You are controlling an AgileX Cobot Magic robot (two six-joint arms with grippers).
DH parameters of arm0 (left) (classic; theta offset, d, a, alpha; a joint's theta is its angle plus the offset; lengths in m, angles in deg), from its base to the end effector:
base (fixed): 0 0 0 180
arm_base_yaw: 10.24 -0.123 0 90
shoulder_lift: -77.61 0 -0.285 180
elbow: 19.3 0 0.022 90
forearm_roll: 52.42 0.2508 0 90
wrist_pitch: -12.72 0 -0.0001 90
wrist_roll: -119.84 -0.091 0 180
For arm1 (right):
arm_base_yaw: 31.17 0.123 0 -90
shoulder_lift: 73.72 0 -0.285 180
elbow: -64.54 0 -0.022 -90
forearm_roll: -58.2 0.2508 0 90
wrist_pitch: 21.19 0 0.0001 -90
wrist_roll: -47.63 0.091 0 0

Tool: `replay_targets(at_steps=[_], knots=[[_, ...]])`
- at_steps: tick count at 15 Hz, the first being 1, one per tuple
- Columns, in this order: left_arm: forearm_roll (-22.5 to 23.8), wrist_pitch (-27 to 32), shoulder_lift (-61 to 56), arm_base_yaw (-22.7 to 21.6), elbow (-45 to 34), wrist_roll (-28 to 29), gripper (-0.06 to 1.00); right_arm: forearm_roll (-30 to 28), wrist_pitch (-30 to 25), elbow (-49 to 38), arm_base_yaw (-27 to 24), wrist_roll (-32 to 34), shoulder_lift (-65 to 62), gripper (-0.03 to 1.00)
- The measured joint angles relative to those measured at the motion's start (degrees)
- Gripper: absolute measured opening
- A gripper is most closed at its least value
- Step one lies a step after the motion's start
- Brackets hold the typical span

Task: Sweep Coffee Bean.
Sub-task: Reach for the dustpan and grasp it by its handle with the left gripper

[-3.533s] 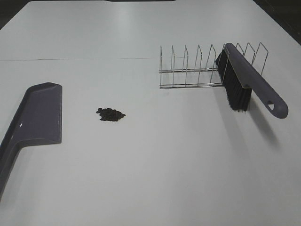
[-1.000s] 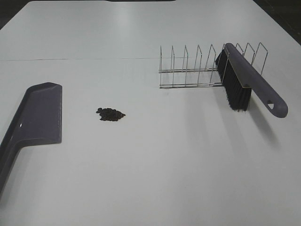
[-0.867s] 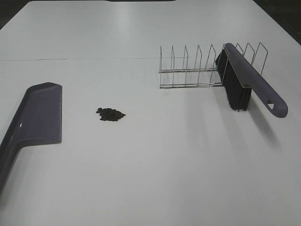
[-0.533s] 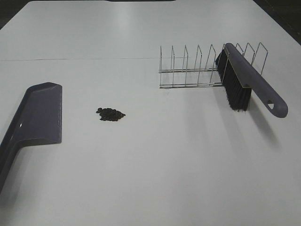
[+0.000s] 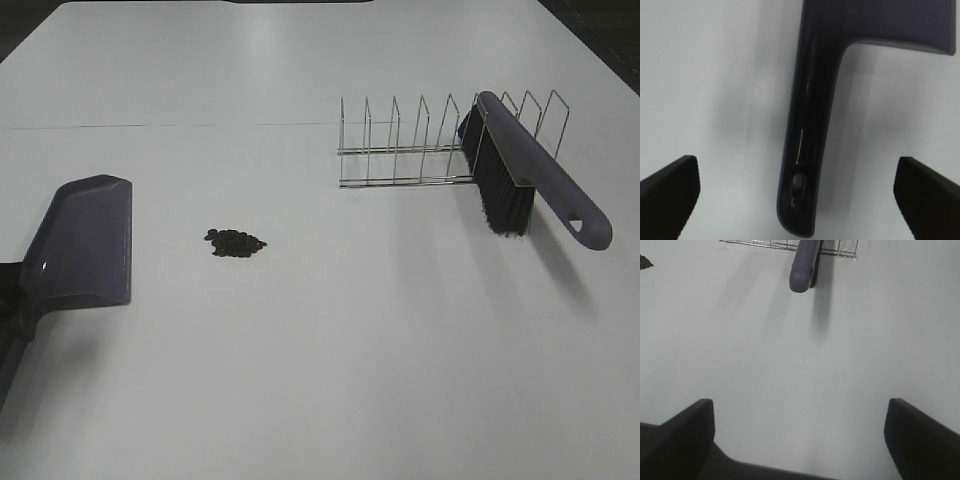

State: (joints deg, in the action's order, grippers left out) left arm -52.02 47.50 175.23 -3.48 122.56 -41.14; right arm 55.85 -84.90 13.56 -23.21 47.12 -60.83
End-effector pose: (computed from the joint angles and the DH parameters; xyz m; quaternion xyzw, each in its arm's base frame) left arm 0.2417 -0.0283 0.1514 -0.1037 0.9912 -0.0162 0.0809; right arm 0.0101 -0.0020 0.2613 -0.0663 0.8945 0.0082 0.4420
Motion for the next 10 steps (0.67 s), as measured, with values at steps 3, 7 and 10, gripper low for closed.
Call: replay_targets(at_steps=[3, 7, 10], knots=[[-0.4, -6.9, 7.4, 0.0, 0.1, 0.1, 0.98, 0.0, 0.0, 0.0, 0.0, 0.0, 0.0, 0.8], [-0.4, -10.6, 12.9, 0.0, 0.2, 0.1, 0.98, 0.0, 0.0, 0.0, 0.0, 0.0, 0.0, 0.8], [0.3, -11.6, 13.6, 0.0, 0.6, -0.2, 0.97, -0.1, 0.0, 0.0, 0.0, 0.0, 0.0, 0.8]])
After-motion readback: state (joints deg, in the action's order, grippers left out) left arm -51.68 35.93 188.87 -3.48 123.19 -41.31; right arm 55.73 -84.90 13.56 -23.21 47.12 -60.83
